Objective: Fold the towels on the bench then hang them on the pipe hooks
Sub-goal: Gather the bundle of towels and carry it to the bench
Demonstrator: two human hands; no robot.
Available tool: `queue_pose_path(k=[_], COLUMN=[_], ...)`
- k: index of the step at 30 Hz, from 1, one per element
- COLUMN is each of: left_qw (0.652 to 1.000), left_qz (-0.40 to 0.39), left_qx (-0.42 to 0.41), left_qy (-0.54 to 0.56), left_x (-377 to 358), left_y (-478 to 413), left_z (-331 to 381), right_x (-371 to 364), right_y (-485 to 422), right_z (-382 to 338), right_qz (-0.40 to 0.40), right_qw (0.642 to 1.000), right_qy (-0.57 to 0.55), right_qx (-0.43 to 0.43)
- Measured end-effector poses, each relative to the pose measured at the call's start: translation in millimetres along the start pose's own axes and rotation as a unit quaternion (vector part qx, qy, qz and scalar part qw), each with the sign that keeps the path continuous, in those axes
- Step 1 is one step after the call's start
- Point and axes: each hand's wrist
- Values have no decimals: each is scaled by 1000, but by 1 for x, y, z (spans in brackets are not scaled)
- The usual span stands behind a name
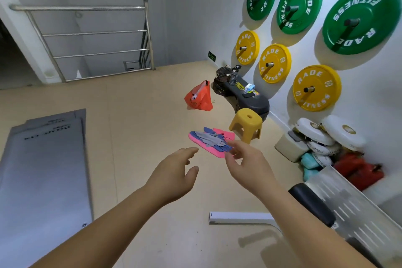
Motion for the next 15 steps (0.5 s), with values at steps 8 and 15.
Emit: queue_pose_path(k=[8, 15], left_qw=[996, 995], left_qz=[-82, -96], left_qx=[-30, -3], left_qy=[-6, -24], left_x=[-2, 27], left_y=[-214, -392], left_z=[-38, -95], right_x=[-3, -8], right_y=[-191, -377], right_z=[55, 90], right_qz=[22, -16], right_qw=[997, 993], right_qy=[-40, -43], right_qx=[-69, -110])
Point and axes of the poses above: each hand's wrist, its own y-axis away from the middle knuckle, its own x-axis out of the back of the hand, z = x × y, and after that the axes turned 6 degrees about -z, right-handed
